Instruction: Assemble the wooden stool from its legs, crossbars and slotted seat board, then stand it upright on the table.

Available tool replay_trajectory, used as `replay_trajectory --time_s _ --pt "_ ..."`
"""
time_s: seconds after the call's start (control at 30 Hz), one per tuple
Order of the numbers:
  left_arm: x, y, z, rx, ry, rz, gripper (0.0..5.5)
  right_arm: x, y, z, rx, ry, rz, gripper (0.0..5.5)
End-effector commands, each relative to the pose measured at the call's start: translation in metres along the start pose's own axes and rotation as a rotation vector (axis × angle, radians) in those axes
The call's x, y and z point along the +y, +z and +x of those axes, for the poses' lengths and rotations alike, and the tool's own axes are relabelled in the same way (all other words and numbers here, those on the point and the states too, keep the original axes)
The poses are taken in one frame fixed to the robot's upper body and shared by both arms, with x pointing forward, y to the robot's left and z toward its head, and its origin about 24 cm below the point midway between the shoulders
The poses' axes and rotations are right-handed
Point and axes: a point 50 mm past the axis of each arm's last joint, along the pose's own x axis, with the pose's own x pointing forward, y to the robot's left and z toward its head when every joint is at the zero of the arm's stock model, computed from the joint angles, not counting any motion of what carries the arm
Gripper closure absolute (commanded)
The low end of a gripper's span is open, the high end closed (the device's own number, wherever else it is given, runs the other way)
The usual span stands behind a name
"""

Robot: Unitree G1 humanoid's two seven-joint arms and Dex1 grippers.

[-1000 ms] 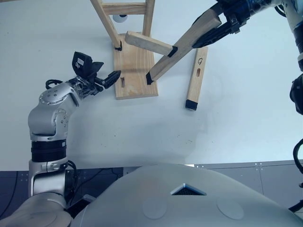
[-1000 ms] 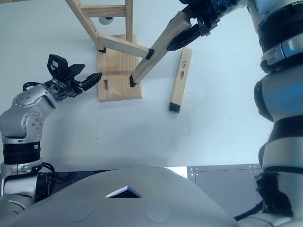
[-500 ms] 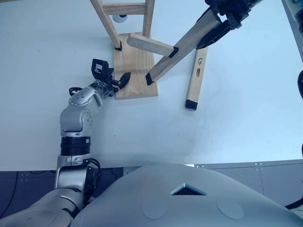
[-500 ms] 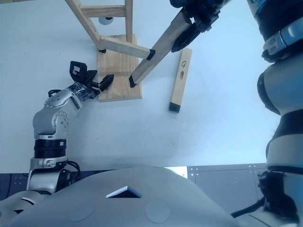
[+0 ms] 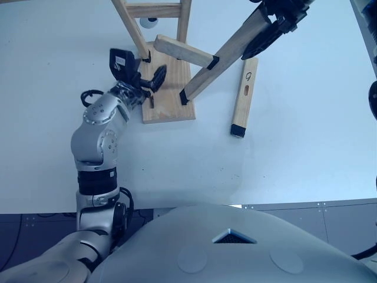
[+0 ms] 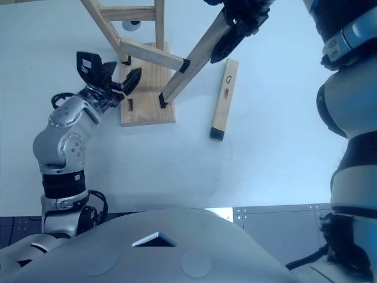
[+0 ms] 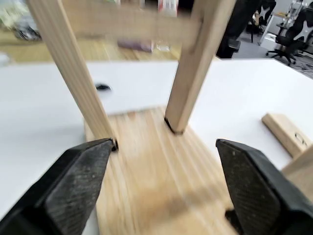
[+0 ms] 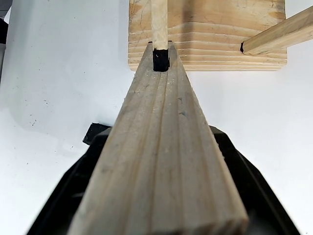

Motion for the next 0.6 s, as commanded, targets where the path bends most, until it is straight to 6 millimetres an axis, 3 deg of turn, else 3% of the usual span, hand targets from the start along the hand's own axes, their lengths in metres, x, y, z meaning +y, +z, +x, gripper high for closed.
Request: replay_trajectory --time_s 0.03,0.23,0.47,0.6 --pt "-0.019 -0.017 0.006 0.101 -0.025 0.011 1.62 0.0 0.019 -0.001 -0.051 0.011 -0.017 3.44" --pt "-0.031 -0.047 0.017 0.192 -0.008 0.059 1.62 0.001 0.033 -0.007 -0.146 0.01 0.015 3.44" --pt "-0.052 -0.042 0.032 0.146 -0.06 0.031 1.62 0.004 0.06 -0.013 -0.282 0.02 -0.019 3.44" --pt "-0.054 -0.039 0.035 0.135 -0.066 0.028 1.62 0.007 0.064 -0.013 -0.365 0.04 0.014 3.45"
